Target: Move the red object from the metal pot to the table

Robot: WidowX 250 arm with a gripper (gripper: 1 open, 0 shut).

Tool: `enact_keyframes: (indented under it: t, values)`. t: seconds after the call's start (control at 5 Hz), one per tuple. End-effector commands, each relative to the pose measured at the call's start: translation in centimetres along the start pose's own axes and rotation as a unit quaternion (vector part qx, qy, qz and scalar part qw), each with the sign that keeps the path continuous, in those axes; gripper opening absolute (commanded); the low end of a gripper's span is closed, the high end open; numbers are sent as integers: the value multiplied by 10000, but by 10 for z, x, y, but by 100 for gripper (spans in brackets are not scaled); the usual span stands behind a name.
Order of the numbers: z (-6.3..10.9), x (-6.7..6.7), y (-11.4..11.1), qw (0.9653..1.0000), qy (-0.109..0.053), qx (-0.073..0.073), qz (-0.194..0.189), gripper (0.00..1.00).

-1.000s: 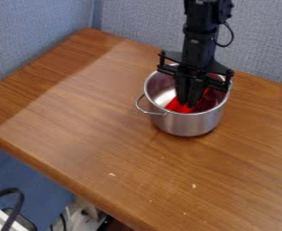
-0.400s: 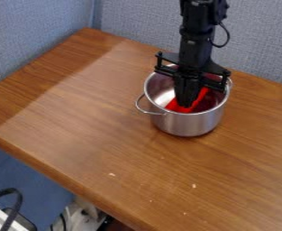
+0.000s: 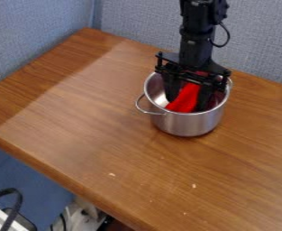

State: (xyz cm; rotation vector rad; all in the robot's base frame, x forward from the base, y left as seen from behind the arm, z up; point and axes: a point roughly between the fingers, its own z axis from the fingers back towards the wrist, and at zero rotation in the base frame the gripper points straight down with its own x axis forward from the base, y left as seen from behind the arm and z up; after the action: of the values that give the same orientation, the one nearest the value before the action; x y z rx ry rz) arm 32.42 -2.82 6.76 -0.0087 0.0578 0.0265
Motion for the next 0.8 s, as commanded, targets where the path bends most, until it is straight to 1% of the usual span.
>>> enact_keyframes:
  t: [0.0,0.2,0.4,0.6]
  values:
    - [7,3,2,9999,-141,-53,72,0]
    - [6,3,2,9998,-155,-52,76,0]
    - [9,3,0,9998,-183,-61,74,100]
    - [8,3,0,9998,-199,-60,79,0]
